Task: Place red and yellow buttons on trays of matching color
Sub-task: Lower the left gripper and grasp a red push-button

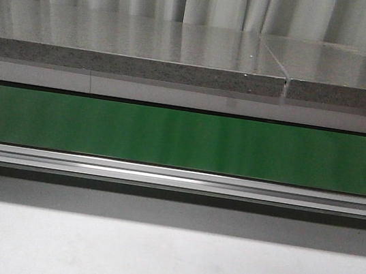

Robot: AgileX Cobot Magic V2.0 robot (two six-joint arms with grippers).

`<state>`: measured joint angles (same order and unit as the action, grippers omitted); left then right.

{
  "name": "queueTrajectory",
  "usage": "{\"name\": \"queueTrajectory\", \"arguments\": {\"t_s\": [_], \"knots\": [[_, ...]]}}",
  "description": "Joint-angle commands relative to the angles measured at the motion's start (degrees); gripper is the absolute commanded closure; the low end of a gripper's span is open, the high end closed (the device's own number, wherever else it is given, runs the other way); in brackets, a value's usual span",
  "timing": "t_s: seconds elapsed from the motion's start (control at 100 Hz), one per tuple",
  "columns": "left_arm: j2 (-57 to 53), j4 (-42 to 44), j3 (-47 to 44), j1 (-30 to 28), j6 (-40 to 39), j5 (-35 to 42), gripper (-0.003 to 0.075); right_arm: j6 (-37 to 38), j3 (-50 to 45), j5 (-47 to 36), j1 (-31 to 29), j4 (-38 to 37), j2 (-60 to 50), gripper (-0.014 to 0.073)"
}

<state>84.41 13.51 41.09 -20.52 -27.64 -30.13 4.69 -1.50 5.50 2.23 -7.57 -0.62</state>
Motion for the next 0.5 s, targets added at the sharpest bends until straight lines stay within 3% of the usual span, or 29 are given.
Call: {"name": "queueTrajectory", "arguments": {"t_s": [0.0, 0.2, 0.33, 0.49], "knots": [[-1.4, 0.5, 1.6, -0.1, -0.3, 1.8, 0.0379, -0.1, 0.5, -4.6, 0.0, -0.8, -0.8, 0.0662], [-2.7, 0.4, 1.6, -0.1, -0.3, 0.5, 0.0564, -0.1, 0.5, -4.6, 0.0, -0.8, -0.8, 0.0662], [-6.2, 0.4, 1.6, -0.1, -0.3, -0.4, 0.0617, -0.1, 0.5, -4.6, 0.0, -0.8, -0.8, 0.0662], [-13.3, 0.3, 1.6, -0.1, -0.2, -3.1, 0.0626, -0.1, 0.5, -4.6, 0.0, -0.8, -0.8, 0.0662]]}}
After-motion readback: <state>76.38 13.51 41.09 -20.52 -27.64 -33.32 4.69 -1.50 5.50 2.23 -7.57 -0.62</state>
